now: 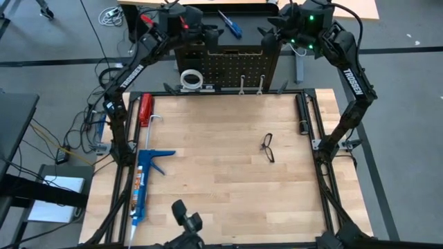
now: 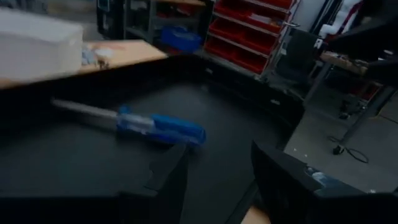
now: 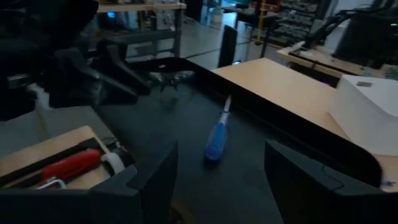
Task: Hang tools onto peg board
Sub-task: Remove the blue screwdriver from the black pegboard
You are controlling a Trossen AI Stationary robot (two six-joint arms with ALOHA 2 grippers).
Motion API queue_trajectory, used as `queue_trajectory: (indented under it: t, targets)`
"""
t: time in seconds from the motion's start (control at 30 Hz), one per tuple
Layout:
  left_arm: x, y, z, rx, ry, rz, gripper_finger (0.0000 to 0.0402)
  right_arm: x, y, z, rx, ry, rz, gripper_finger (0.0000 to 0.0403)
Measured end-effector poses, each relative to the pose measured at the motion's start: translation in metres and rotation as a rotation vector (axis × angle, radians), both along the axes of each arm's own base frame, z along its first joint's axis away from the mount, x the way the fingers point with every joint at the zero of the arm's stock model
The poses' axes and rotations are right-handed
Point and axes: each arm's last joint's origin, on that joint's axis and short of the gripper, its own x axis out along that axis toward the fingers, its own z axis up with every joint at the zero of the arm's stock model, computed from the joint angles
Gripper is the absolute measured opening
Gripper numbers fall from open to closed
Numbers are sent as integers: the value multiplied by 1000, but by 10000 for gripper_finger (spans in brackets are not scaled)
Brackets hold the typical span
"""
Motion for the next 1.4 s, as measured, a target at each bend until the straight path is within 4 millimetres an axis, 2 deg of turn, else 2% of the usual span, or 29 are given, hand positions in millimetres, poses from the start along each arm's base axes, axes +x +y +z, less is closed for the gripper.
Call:
queue_trajectory:
  t: [0.2, 0.4, 0.6, 0.73, 0.93, 1.1, 1.4]
  targets:
    - [-18, -10, 21, 125, -8, 94, 182, 7, -3, 3, -19, -51, 74, 235]
    - [-45, -30, 47, 236, -13, 186, 182, 32, -5, 11, -145, -171, 161, 222]
    - [-69, -49, 67, 298, -46, 212, 182, 59, 7, 17, -263, -257, 227, 217]
    - [-77, -54, 72, 302, -52, 221, 182, 74, 19, 19, -286, -307, 244, 217]
    - [-77, -54, 67, 277, -13, 218, 182, 97, 34, 17, -329, -356, 298, 217]
    - [-76, -55, 64, 257, 17, 211, 182, 96, 25, 15, -369, -319, 216, 210]
    - [-75, -56, 64, 246, 0, 198, 182, 78, -14, 17, -485, -283, 107, 185]
